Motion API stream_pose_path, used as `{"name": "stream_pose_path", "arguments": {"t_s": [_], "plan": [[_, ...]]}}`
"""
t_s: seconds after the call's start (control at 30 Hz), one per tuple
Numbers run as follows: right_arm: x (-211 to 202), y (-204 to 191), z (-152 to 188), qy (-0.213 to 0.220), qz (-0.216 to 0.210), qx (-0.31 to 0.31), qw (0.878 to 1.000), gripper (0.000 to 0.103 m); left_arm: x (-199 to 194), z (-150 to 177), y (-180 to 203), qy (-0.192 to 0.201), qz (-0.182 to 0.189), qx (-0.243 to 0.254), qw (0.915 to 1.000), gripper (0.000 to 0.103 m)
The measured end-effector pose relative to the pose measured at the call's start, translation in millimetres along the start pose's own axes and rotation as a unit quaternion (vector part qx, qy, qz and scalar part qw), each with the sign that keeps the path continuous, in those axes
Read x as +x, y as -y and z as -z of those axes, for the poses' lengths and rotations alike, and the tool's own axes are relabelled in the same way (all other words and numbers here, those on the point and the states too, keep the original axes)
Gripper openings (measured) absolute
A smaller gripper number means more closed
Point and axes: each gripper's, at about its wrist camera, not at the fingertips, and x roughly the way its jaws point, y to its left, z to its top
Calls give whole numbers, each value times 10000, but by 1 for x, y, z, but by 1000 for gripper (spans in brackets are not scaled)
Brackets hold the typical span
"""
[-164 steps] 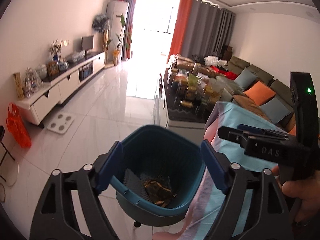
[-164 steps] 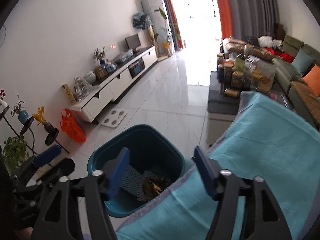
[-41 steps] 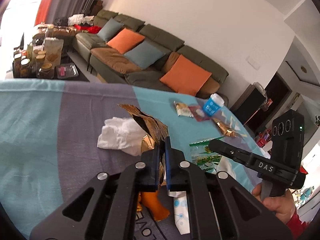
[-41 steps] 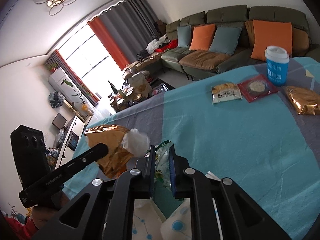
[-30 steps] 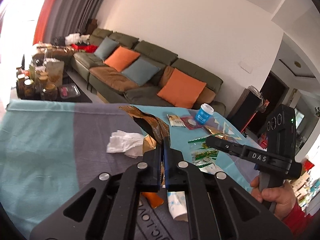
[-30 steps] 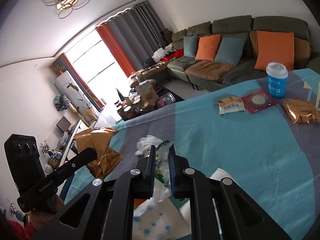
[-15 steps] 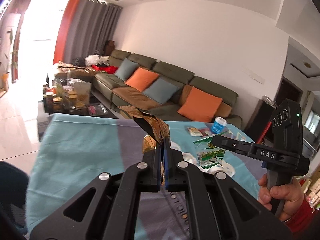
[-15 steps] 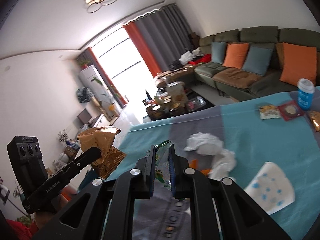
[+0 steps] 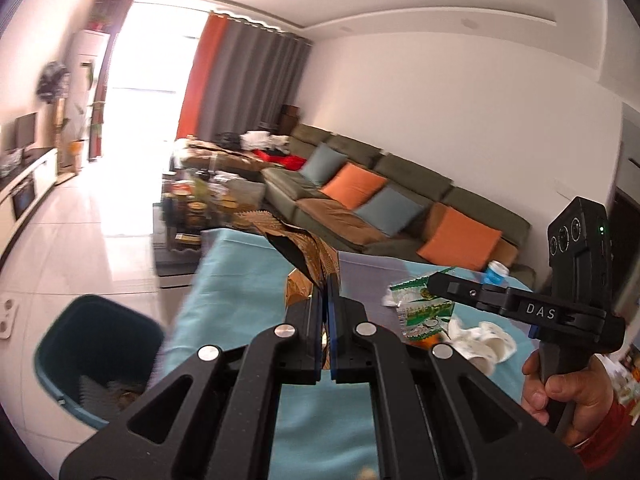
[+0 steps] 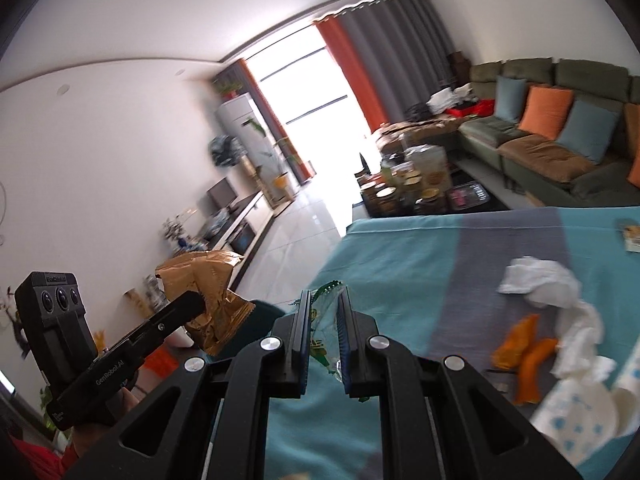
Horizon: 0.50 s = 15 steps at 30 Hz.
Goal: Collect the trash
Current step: 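Carry the foil wrapper and green bag over the teal bin with both tools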
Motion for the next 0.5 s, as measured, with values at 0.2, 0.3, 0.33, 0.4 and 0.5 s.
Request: {"name": "stream_pose_path", "arguments": {"t_s": [0.2, 0.3, 0.33, 0.4, 0.5], "plan": [[44, -31, -6, -302, -291, -294, 9987, 11, -26, -5, -46, 147, -564, -164, 9982, 2], [63, -45, -10, -431, -409, -423, 9973, 11, -36, -7, -66, 187, -793, -218, 9964, 2], [68, -49, -11, -465, -447, -456, 9969, 11, -40, -7, -73, 195, -879, -255, 9956, 2], [80, -57, -13, -535, -496, -530, 9959, 11, -49, -7, -88, 202, -1055, -322, 9937, 2], [105, -67, -13, -715, -596, -626, 9937, 11, -61, -5, -109, 206, -1257, -422, 9910, 2]]}}
